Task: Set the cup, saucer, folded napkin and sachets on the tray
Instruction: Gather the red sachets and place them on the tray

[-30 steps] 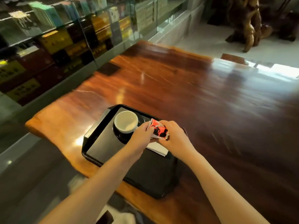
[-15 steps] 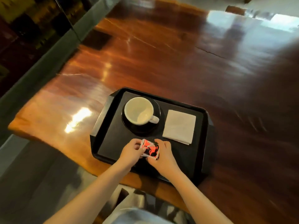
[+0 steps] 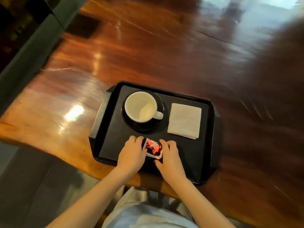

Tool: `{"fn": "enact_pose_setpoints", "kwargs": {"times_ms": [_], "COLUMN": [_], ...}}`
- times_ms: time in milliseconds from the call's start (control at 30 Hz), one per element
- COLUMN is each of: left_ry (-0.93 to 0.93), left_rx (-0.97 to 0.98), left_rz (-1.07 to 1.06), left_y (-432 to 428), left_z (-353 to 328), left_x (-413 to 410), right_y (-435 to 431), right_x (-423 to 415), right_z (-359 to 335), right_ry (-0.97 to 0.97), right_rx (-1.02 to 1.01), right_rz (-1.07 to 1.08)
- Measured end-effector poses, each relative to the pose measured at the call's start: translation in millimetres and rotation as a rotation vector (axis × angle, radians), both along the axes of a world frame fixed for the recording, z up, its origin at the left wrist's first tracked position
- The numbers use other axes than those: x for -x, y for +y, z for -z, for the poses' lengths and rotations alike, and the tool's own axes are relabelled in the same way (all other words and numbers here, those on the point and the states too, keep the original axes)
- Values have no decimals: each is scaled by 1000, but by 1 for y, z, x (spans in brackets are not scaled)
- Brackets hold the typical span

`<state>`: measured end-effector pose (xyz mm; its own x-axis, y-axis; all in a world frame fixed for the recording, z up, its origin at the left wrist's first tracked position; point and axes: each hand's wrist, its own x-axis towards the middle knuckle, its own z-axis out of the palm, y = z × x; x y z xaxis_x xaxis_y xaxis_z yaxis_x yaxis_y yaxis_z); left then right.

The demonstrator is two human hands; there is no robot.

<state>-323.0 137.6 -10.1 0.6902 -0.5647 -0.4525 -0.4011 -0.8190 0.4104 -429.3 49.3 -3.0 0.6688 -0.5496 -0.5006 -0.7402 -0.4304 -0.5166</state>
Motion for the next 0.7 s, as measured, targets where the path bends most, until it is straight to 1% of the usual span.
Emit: {"fn": "enact_pose_setpoints", "kwargs": {"times_ms": [133,267,400,700], "left_ry": [65,46,8,27], "left_rx": [75,99,107,102], "left_rz": [164,220,236,277], "left_y": [9,7,5,3], "left_z": [0,5,9,6], "left_x": [0,-2,-3,-3], "right_y": [0,0,-3,-6], "right_x": [0,-1,-2,-1], "right_z": [2,4,6,8], "right_ry": [-1,-34,-52,-36], "right_rx": [21,37,50,13], "right_rz": [-29,-35,-73,-76]}}
